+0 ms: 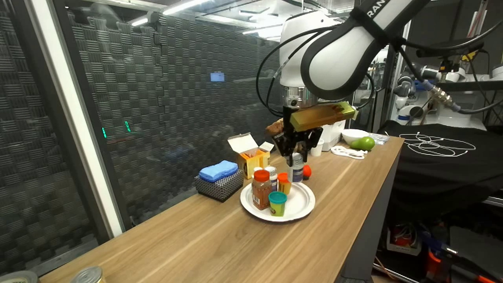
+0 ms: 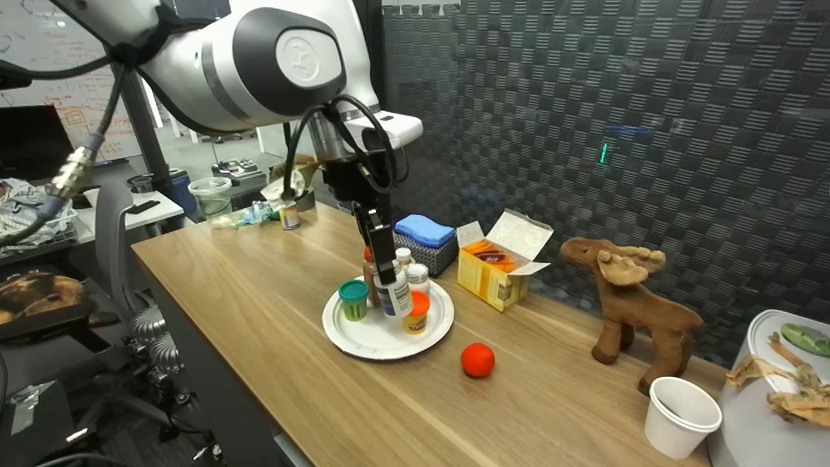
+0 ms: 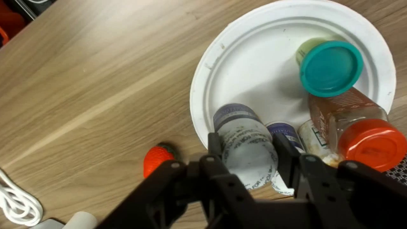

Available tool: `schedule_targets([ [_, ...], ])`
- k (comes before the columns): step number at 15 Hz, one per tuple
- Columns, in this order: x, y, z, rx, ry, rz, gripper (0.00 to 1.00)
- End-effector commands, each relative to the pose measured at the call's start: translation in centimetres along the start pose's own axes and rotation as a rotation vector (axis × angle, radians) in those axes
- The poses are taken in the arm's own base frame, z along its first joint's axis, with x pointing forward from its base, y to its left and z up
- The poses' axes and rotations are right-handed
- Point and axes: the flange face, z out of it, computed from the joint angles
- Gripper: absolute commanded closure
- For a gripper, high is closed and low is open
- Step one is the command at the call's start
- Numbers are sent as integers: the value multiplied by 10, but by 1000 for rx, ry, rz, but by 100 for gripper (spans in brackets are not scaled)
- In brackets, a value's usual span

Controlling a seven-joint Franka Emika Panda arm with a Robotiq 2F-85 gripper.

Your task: Put the objects surrounding the plate on to the plate.

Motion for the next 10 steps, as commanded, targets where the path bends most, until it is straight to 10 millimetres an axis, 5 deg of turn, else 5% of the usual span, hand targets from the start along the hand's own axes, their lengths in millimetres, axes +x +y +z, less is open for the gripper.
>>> schedule_targets([
  [1,8,-13,2,16,-10,-56,81],
  [10,2,-11,-4,42,29,-67,81],
])
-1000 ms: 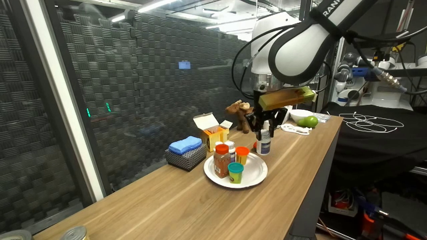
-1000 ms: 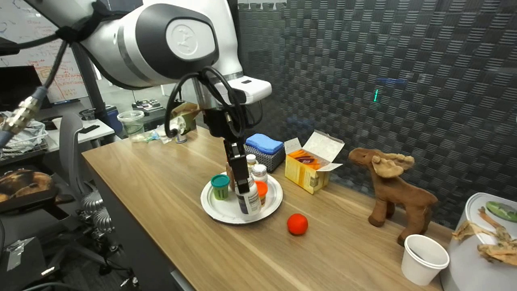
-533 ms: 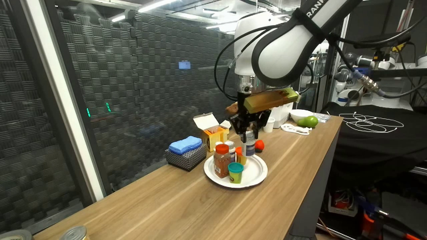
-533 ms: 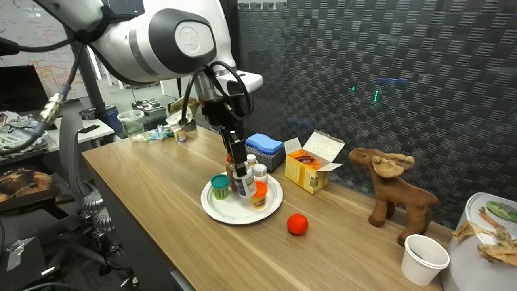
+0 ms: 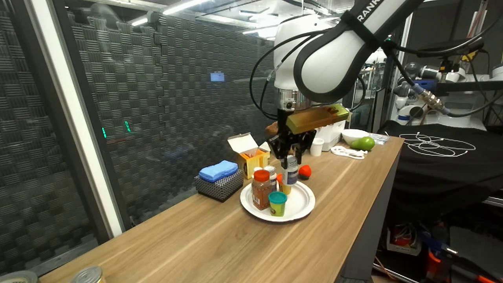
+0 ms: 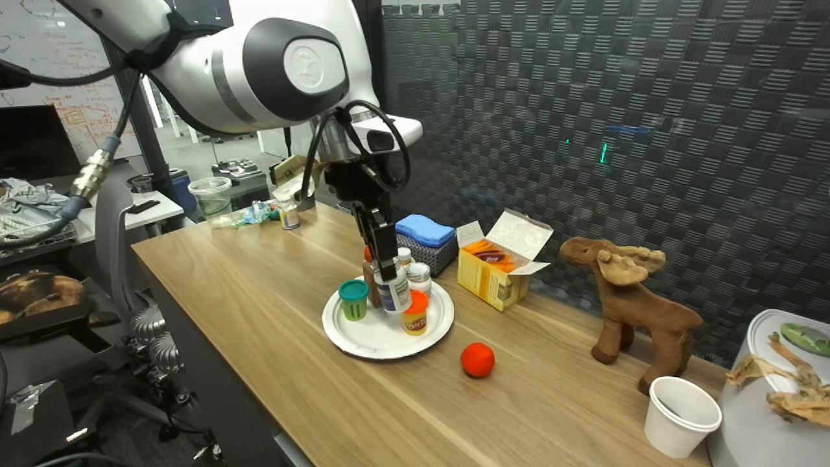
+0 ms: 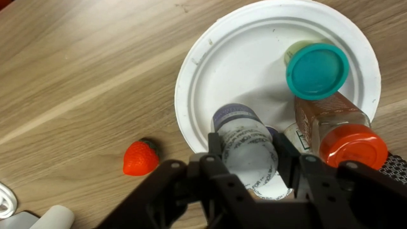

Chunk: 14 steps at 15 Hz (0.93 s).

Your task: Put the objects surrounding the plate on to the plate.

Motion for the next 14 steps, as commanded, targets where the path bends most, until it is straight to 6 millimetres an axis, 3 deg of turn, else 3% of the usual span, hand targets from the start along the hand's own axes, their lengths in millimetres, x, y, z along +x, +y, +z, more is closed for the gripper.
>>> schedule_targets([
  [1,-3,3,-10,23,40,14,81],
  [7,-23,6,-23,38,68,46,81],
  [14,-39,6,-11,17,5,37,81],
])
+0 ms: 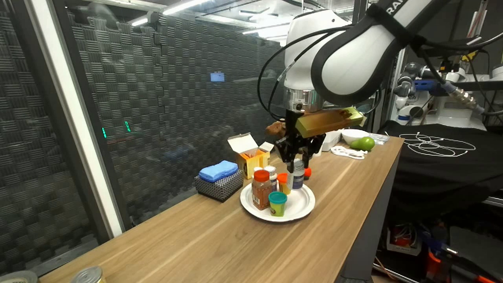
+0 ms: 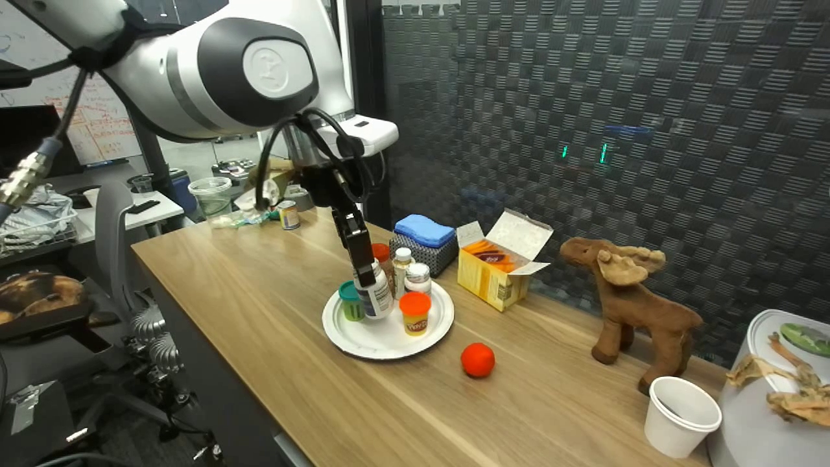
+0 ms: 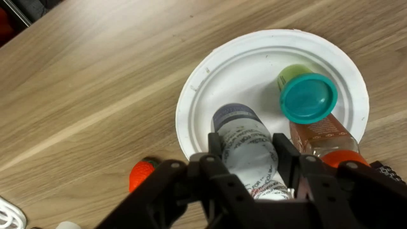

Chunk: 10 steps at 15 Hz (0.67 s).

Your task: Put the objects surrounding the plate on to the plate.

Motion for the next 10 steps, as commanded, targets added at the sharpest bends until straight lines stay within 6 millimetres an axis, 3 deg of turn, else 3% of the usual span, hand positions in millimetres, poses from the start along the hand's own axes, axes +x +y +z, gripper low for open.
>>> schedule_targets([
  [1,-5,2,-1,-3,-17,-8,81],
  [10,25,2,23,77,-62,3,81],
])
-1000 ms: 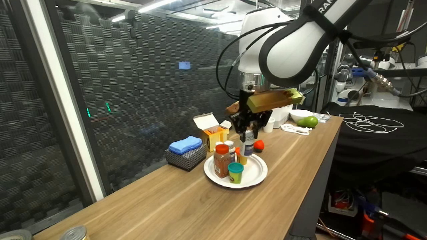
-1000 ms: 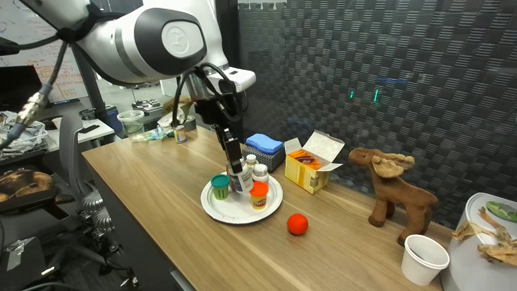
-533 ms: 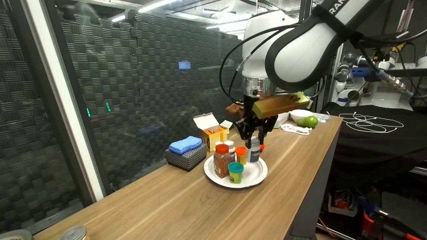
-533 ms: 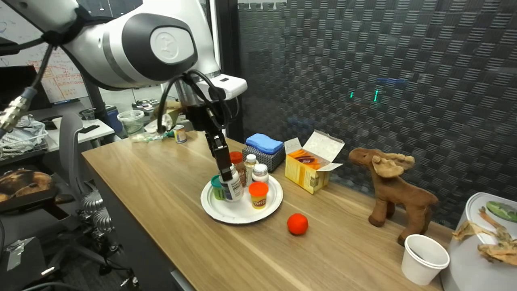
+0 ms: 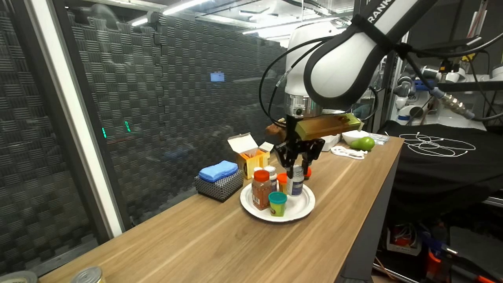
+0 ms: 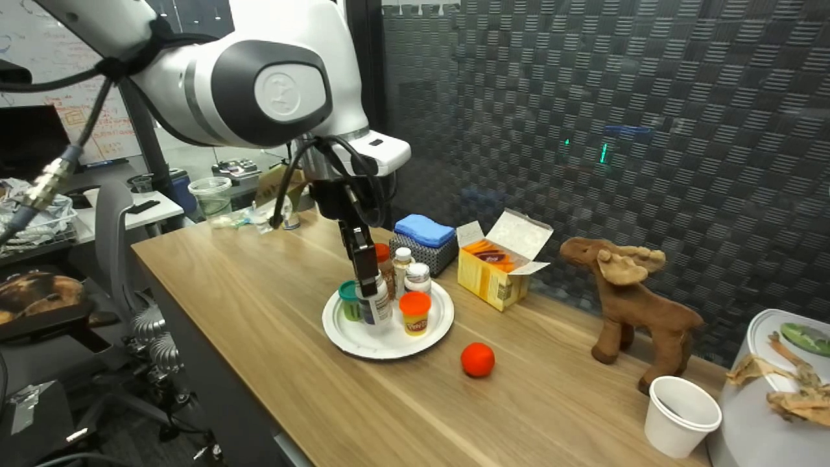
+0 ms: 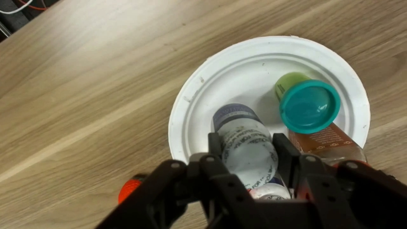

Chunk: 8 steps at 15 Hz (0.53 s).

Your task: Put the objects surrounding the plate on to the plate.

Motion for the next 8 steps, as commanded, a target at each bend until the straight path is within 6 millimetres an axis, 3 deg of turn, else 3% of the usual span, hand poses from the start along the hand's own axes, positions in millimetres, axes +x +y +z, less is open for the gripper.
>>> schedule_targets([
  [1,21,-3,8,27,-9,-11,81],
  [8,32,2,32,-12,-25,-33,81],
])
